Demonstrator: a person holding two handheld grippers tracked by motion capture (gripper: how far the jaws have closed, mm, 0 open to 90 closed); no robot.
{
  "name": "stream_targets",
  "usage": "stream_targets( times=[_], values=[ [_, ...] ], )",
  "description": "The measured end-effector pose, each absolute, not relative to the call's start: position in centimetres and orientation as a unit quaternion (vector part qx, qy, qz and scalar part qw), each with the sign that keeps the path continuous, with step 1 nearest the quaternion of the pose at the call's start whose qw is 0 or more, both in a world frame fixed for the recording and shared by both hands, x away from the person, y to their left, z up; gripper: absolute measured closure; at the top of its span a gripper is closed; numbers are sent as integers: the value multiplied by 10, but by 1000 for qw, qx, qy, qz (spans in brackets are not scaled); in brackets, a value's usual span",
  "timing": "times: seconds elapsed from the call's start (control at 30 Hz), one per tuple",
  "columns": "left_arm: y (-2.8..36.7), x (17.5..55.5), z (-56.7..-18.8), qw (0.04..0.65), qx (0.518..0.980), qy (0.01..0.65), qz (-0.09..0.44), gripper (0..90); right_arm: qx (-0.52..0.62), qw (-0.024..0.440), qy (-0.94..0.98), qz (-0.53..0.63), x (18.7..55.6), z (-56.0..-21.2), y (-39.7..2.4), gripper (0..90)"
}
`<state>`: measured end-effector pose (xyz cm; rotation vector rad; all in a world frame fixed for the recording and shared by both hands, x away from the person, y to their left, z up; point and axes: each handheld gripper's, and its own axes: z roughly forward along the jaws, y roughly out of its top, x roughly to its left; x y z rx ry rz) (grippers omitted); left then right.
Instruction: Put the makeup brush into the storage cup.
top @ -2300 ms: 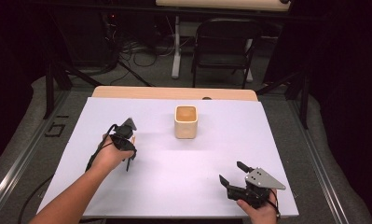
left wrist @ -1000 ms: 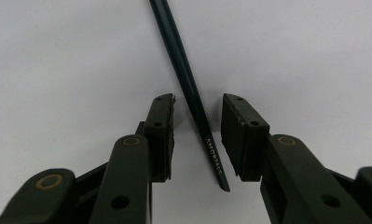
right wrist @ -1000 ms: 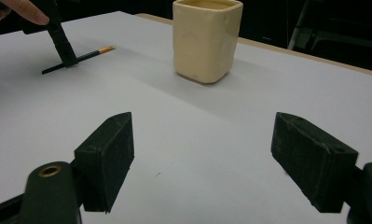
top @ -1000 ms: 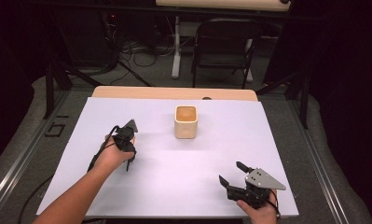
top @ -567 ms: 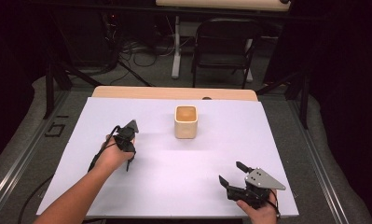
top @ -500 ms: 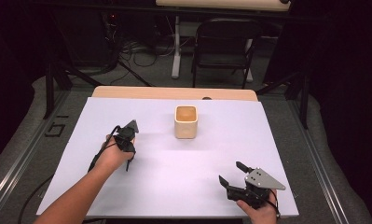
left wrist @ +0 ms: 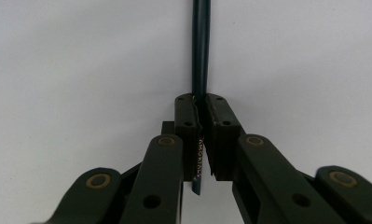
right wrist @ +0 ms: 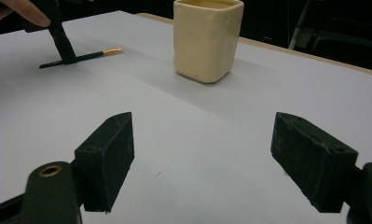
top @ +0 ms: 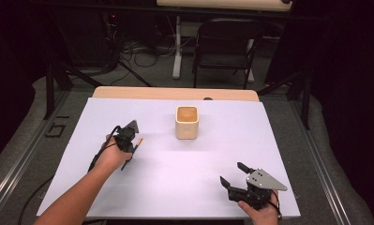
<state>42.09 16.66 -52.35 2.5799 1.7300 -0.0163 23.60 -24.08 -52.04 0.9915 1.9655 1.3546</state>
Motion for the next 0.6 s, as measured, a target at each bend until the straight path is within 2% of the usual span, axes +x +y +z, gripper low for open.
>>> stream_targets(
  times=[0.6],
  values=[
    [168,421,-523,20,832,554,-9,848,370,272,732,502,236,-521,-241,211]
  ],
)
